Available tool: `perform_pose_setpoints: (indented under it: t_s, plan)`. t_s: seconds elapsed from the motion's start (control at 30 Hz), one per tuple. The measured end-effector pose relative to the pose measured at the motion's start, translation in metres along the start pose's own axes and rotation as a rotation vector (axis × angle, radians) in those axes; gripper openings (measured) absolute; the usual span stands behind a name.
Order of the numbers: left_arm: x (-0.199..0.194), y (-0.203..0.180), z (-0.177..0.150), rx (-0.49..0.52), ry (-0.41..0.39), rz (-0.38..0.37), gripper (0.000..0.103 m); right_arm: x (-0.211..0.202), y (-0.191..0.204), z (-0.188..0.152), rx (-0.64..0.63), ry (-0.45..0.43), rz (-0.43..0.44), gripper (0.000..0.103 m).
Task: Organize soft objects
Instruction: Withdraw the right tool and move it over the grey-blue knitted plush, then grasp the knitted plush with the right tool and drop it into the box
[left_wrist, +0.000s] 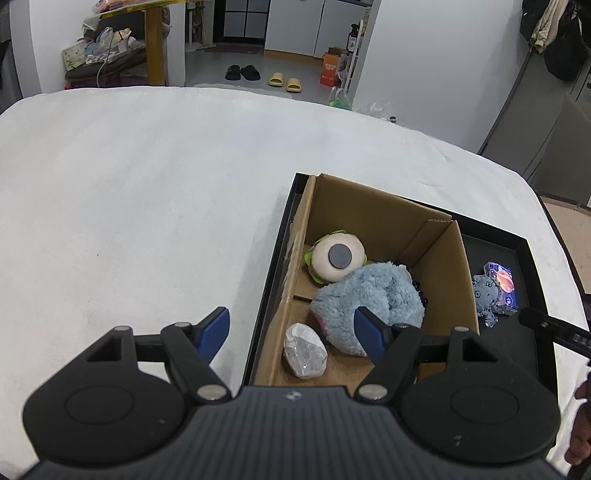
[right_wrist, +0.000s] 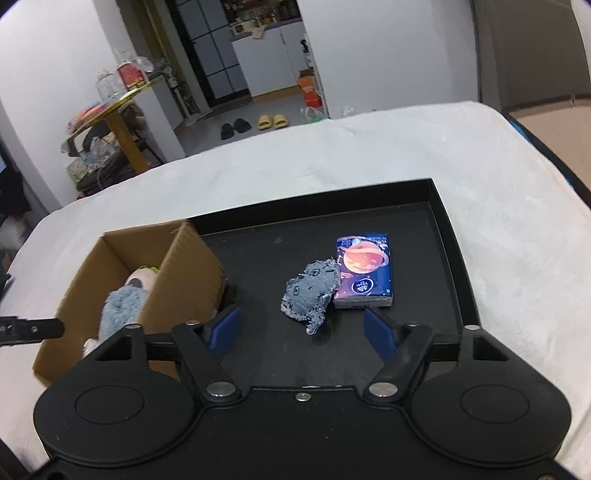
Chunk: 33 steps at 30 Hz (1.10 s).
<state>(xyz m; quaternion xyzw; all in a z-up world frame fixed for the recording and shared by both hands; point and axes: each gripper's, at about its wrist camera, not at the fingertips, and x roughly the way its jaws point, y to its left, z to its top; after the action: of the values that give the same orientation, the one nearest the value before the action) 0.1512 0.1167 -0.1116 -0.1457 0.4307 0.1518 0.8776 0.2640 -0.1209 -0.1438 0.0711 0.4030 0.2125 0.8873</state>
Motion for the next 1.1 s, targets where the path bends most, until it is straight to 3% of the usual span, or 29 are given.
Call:
perform_pose_setpoints:
  t_s: [0.43, 0.53, 0.67, 0.73, 1.1]
  plan:
    - [0.013, 0.001, 0.001, 0.018, 0.032, -0.037, 0.073, 0.050, 0.008, -0.002, 0.070, 0.037, -0.042, 0.061]
    - [0.016, 0.003, 0.000, 0.016, 0.038, -0.040, 0.073, 0.059, 0.009, -0.005, 0.080, 0.050, -0.054, 0.048]
    - [0.018, 0.009, -0.001, -0.004, 0.042, -0.036, 0.073, 0.063, 0.005, -0.006, 0.093, 0.052, -0.087, 0.009]
    - [0.020, 0.011, -0.001, -0.012, 0.043, -0.031, 0.073, 0.059, 0.003, -0.006, 0.102, 0.041, -0.092, 0.003]
    - [0.022, 0.017, -0.004, -0.017, 0.051, -0.047, 0.073, 0.026, 0.014, 0.004, 0.098, -0.026, -0.060, 0.001]
